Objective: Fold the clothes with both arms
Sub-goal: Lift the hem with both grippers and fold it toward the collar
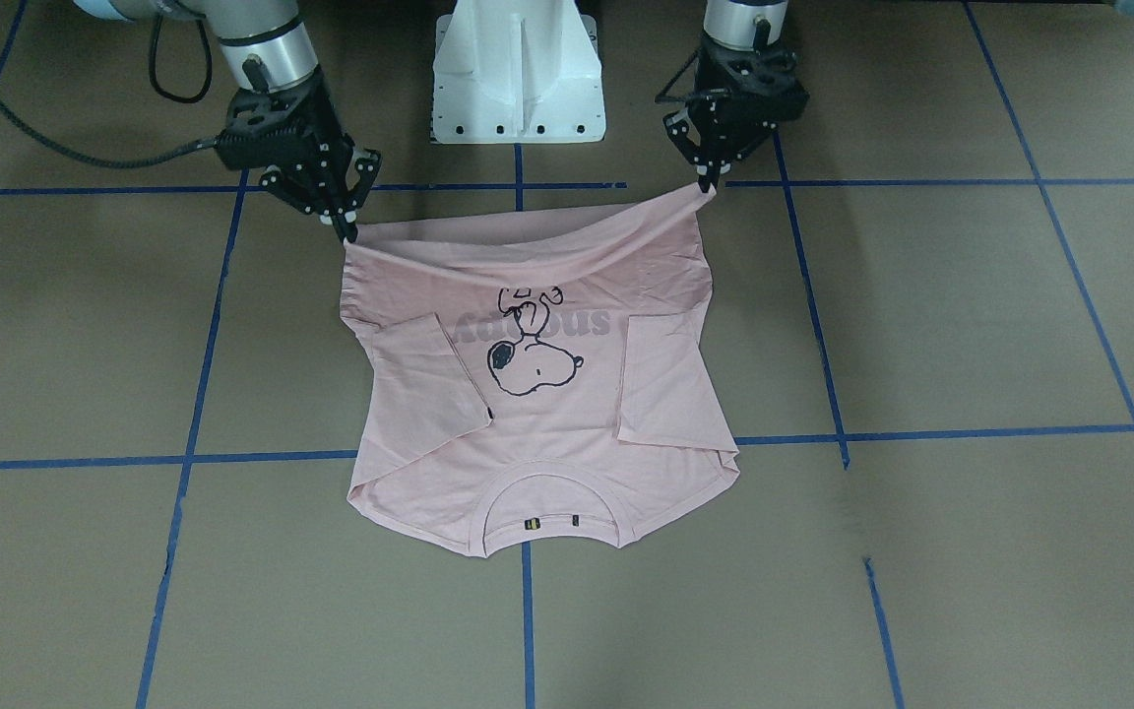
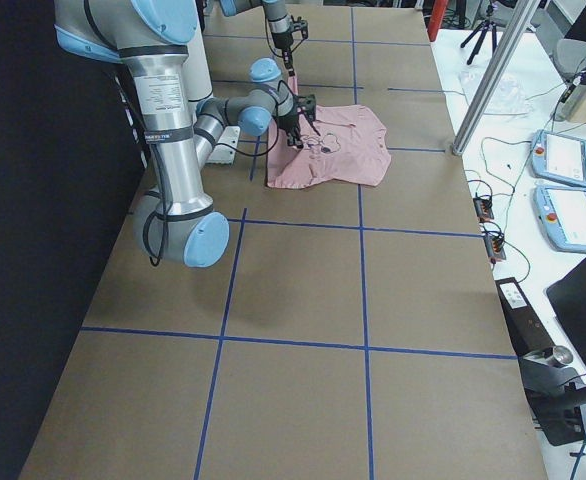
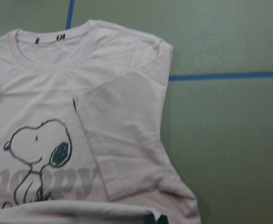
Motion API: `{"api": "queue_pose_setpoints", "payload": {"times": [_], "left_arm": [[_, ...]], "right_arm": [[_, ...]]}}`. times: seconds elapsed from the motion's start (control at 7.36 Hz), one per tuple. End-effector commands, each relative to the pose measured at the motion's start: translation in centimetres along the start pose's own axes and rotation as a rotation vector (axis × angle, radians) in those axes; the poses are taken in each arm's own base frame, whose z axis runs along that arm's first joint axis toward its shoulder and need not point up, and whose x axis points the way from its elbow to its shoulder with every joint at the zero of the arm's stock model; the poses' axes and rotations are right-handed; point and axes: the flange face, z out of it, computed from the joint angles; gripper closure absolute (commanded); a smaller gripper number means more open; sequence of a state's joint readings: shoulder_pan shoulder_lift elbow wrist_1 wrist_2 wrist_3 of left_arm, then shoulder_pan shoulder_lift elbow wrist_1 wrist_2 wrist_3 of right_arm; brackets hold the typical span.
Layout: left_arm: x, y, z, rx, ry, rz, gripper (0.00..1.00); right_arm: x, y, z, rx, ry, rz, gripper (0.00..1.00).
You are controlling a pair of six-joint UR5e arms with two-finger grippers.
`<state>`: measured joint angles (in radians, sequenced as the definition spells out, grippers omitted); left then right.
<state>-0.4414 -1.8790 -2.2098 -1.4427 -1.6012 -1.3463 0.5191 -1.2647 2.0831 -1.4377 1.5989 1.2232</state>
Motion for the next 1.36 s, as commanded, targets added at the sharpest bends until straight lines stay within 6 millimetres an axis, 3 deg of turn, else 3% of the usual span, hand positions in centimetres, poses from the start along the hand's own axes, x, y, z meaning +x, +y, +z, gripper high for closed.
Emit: {"api": "queue_pose_setpoints", "payload": {"times": [0.0, 0.14, 0.41, 0.54, 0.82, 1.22], "left_arm": [[-2.0, -7.5, 1.3, 0.043, -0.007, 0.02, 1.0], [-1.6, -11.3, 3.4, 0.07, -0.039, 0.041, 1.0], [-3.5, -17.8, 10.6, 0.134, -0.042, 0.015, 1.0], [-4.0, -19.6, 13.7, 0.149, -0.038, 0.005, 1.0], [-2.8, -21.5, 16.1, 0.156, -0.039, -0.004, 1.0], [-2.7, -21.7, 17.1, 0.156, -0.038, -0.004, 1.0]], "right_arm": [[0.8, -9.5, 3.2, 0.09, 0.091, -0.021, 1.0], [1.0, -11.3, 6.2, 0.081, 0.138, -0.01, 1.0], [-0.5, -16.3, 11.6, 0.124, 0.126, 0.015, 1.0], [-1.1, -17.8, 13.5, 0.133, 0.125, 0.019, 1.0], [-1.4, -20.0, 16.1, 0.149, 0.13, 0.027, 1.0], [-0.9, -20.1, 18.2, 0.149, 0.139, 0.025, 1.0]]}}
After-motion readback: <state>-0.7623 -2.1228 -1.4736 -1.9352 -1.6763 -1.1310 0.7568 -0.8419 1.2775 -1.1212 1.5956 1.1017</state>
